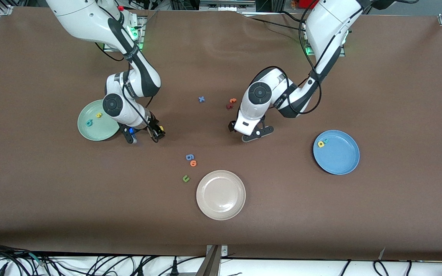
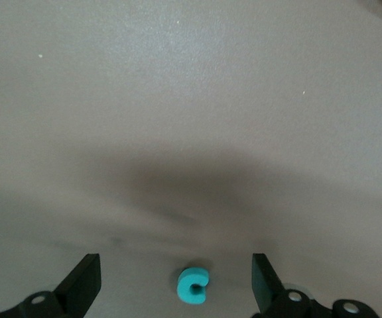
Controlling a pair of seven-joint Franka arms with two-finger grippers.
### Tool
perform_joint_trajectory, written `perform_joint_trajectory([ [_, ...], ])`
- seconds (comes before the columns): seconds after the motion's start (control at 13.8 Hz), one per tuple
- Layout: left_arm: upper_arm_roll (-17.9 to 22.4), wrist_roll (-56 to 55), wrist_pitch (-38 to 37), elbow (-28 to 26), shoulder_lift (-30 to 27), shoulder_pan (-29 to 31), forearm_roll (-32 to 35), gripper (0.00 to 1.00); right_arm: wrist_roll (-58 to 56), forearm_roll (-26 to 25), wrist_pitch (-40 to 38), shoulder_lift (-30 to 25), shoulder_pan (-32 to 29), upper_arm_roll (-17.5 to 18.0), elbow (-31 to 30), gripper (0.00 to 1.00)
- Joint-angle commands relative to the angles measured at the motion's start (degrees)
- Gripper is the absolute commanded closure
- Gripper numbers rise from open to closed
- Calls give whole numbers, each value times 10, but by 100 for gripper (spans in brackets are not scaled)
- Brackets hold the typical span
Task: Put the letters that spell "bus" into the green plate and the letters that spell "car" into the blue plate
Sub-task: 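Carry the u toward the green plate while the left gripper grasps teal c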
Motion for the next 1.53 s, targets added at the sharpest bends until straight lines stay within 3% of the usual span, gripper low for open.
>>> perform_joint_trajectory([
  [0.0, 6, -19, -6, 21, 15, -11, 21, 2, -8, 13, 1, -10, 1, 3, -15, 80],
  [0.15, 6, -20, -6, 20, 18, -15, 21, 6, -15, 12, -11, -18, 1, 2, -10, 84],
  [0.36, 6, -35, -5, 20, 23, -20, 21, 9, -25, 5, -164, -74, -1, -17, 25, 84],
  [0.58, 5, -63, -4, 20, 27, -24, 21, 11, -89, -2, -326, -114, -1, -77, 76, 84],
  [0.8, 6, -84, -4, 20, 35, -33, 21, 17, -175, -35, -414, -134, -1, -139, 104, 84],
  [1.09, 6, -109, -2, 20, 35, -35, 21, 30, -299, -63, -391, -105, -6, -193, 94, 84],
  [1.45, 5, -138, -2, 20, 35, -35, 21, 54, -361, -62, -218, -65, -7, -206, 1, 83],
])
